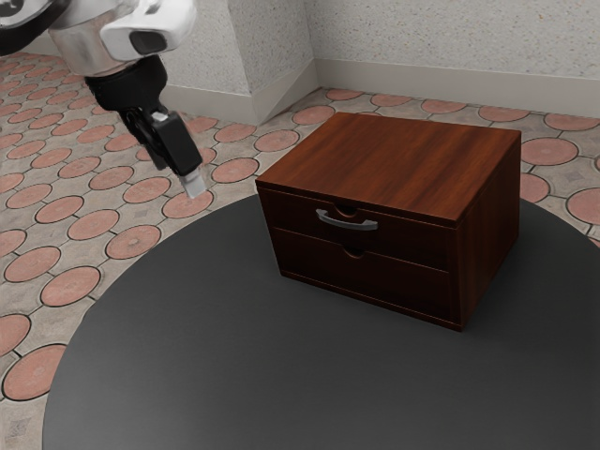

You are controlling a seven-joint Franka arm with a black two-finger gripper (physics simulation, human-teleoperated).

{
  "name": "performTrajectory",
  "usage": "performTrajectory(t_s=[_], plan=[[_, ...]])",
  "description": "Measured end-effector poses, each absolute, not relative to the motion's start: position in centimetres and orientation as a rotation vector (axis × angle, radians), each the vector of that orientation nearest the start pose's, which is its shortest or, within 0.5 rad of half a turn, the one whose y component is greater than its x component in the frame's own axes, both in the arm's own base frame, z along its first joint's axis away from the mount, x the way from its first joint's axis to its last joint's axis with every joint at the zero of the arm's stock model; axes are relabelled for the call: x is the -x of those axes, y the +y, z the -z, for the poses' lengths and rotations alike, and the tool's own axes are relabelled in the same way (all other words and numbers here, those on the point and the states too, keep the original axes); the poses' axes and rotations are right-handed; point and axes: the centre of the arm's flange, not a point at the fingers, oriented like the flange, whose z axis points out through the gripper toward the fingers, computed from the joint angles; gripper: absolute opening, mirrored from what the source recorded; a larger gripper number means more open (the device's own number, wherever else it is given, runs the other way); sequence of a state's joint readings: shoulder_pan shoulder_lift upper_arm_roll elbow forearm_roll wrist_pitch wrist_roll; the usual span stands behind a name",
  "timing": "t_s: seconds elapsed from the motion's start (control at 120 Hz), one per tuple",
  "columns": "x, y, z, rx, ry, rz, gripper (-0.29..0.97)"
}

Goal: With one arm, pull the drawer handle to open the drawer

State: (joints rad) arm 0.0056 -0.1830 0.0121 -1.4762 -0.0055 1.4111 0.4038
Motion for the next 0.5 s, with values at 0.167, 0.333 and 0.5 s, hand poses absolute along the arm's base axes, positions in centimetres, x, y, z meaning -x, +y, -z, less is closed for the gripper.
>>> performTrajectory(t_s=[0.167,0.333,0.5], plan=[[-45.1,-1.9,-70.3,2.89,1.043,0.135,0.68],[-47.6,-2.4,-67.8,2.69,1.383,0.14,0.68],[-52.0,-5.2,-64.2,2.455,1.688,0.164,0.68]])
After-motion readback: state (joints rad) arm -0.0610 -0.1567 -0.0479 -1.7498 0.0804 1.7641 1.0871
